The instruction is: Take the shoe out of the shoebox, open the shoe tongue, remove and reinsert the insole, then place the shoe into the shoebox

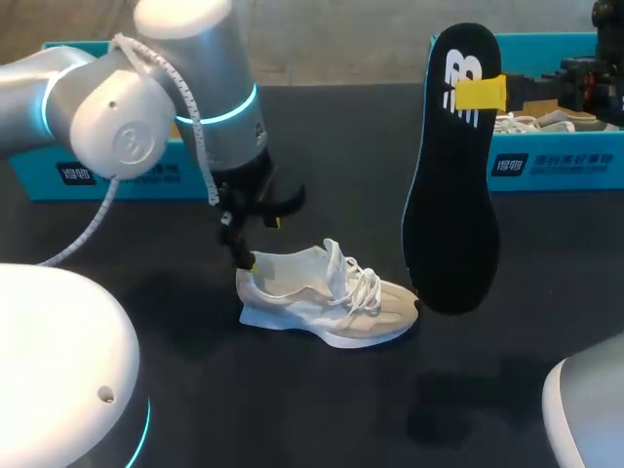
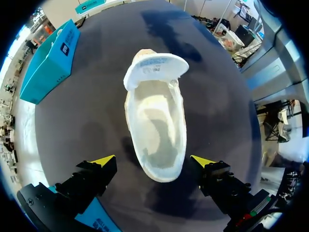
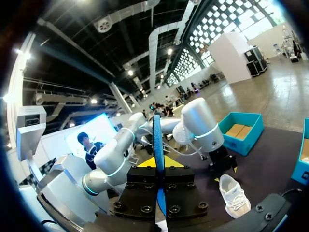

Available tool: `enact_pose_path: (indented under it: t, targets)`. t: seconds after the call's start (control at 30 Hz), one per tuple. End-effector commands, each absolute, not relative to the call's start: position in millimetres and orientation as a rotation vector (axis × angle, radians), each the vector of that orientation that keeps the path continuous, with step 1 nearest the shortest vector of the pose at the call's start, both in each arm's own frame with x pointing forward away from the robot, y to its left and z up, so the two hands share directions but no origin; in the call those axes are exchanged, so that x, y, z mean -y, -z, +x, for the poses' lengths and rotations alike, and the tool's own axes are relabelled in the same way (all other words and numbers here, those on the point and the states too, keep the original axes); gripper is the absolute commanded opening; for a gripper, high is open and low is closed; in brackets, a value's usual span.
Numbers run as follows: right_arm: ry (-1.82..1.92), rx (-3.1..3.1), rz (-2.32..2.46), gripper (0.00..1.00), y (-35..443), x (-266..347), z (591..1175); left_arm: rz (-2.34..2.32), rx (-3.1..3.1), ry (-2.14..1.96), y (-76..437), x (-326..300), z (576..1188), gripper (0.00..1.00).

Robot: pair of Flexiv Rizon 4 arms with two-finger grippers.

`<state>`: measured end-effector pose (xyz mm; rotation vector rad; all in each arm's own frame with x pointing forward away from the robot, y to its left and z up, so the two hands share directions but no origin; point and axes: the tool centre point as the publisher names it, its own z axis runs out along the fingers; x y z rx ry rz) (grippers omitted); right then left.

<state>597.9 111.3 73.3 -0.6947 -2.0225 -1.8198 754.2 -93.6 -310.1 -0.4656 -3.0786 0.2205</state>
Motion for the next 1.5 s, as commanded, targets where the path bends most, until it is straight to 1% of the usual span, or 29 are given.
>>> enact_pose_path:
  t: [0.03,0.43,1.0,1.03,1.1,1.17,1.23,1.27,1.3,1.43,1.5]
  targets:
    - [1.817,2.023,-0.692,0.0,-73,-114,600,-0.46,3.075,-0.211,319,112,763,1.0]
    - [1.817,2.023,-0.692,0.0,-73,-114,600,-0.426,3.091,-0.245,343,151,782,1.0]
    - [1.817,2.023,-0.692,0.0,-73,-114,600,-0.401,3.092,-0.235,371,179,796,1.0]
    - [1.817,2.023,-0.692,0.0,-73,-114,600,-0.406,3.091,-0.232,372,179,794,0.99]
    - [1.817,2.023,-0.692,0.0,-73,-114,600,-0.433,3.082,-0.225,373,179,791,0.92]
    - [1.817,2.023,-0.692,0.0,-73,-114,600,-0.446,3.079,-0.221,373,179,788,0.9]
    - [1.817,2.023,-0.692,0.0,-73,-114,600,-0.456,3.077,-0.214,374,179,785,0.84]
    - [1.817,2.023,-0.692,0.0,-73,-114,600,-0.457,3.078,-0.21,375,179,783,0.83]
    - [1.817,2.023,-0.692,0.0,-73,-114,600,-0.461,3.077,-0.208,376,179,782,0.79]
    - [1.817,2.023,-0.692,0.0,-73,-114,600,-0.457,3.069,-0.194,381,179,780,0.7]
    - [1.817,2.023,-0.692,0.0,-73,-114,600,-0.451,3.06,-0.193,383,178,779,0.67]
